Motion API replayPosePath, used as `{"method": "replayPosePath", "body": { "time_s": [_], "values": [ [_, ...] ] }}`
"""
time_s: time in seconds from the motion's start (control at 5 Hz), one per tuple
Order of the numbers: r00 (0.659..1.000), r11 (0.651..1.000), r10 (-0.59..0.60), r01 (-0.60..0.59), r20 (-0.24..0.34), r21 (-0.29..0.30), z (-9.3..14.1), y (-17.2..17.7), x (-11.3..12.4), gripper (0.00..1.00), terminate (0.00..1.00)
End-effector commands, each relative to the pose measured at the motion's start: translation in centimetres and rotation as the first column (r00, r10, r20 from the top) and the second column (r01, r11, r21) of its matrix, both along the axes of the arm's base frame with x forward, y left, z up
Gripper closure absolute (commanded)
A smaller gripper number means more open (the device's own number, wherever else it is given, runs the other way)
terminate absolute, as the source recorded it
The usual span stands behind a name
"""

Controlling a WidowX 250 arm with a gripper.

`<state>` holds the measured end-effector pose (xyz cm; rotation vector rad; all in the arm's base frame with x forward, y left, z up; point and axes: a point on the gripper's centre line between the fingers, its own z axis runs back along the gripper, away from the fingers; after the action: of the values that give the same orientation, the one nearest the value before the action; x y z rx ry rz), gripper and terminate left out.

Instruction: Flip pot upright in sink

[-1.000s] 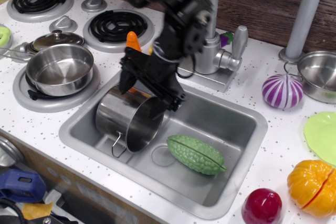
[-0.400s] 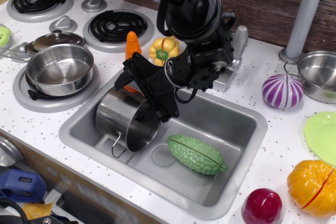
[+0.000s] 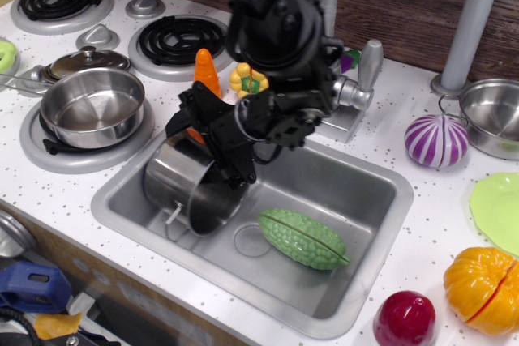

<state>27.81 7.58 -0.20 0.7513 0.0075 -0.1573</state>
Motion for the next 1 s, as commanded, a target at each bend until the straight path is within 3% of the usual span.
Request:
{"method": "replayPosePath", "body": {
  "time_s": [0.0,0.6,0.8],
  "values": [
    [0.999,0.999,0.023,-0.022,0.048,-0.023,0.5,0.7,0.5,1.00,0.00],
    [0.998,0.962,0.032,-0.018,0.049,-0.272,1.0,2.9,-0.9,1.00,0.00],
    [0.999,0.945,-0.014,0.030,0.051,-0.325,0.8,3.9,-1.1,0.00,0.00]
  ]
}}
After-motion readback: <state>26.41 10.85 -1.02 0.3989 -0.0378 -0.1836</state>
